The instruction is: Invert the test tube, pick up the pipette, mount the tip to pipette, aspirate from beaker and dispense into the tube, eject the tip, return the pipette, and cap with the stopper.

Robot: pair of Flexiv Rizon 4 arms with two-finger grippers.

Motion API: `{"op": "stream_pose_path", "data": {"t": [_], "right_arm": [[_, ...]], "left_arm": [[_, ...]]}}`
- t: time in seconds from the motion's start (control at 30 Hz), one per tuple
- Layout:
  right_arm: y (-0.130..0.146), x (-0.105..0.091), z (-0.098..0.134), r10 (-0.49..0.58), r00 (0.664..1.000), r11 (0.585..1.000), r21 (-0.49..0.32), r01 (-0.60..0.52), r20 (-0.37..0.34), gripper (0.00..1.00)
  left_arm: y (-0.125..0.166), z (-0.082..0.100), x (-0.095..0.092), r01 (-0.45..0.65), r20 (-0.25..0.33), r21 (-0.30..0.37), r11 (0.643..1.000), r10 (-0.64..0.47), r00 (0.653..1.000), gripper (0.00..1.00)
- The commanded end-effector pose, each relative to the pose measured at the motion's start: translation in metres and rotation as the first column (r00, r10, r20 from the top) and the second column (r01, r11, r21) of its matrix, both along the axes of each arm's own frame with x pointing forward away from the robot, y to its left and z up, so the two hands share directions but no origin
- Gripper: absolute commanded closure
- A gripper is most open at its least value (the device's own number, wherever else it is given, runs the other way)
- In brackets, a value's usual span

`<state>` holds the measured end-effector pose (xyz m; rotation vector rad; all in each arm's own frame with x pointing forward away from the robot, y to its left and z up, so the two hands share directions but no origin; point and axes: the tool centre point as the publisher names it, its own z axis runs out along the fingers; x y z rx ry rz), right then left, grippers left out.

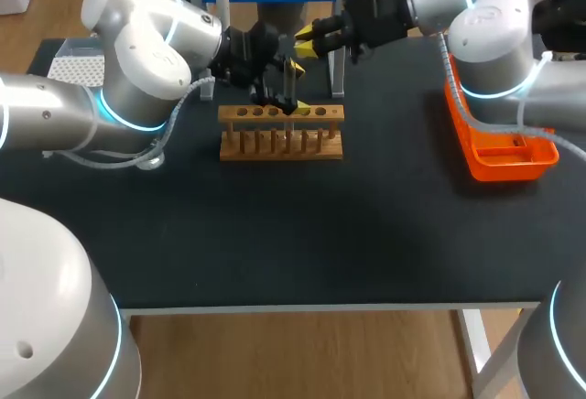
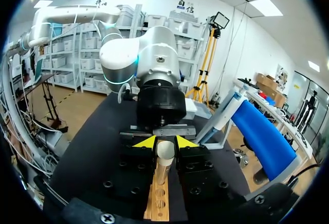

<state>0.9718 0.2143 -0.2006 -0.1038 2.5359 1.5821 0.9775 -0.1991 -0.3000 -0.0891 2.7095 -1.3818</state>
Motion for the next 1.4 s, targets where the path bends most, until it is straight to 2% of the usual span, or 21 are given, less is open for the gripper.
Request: {"op": "stream_pose_path", "data": {"t": [0.03,1.4], "right_arm": [[0.004,0.003,0.000,0.005,1.000,1.000,-0.005,-0.005,-0.004,1.00],[0.014,0.006,-0.013,0.019,0.999,1.000,-0.021,-0.019,-0.026,1.00]], "left_arm": [[0.000,0.000,0.000,0.002,-0.002,0.002,1.000,-0.002,1.000,0.00],[0.000,0.000,0.000,0.002,-0.002,0.002,1.000,-0.002,1.000,0.00]]}}
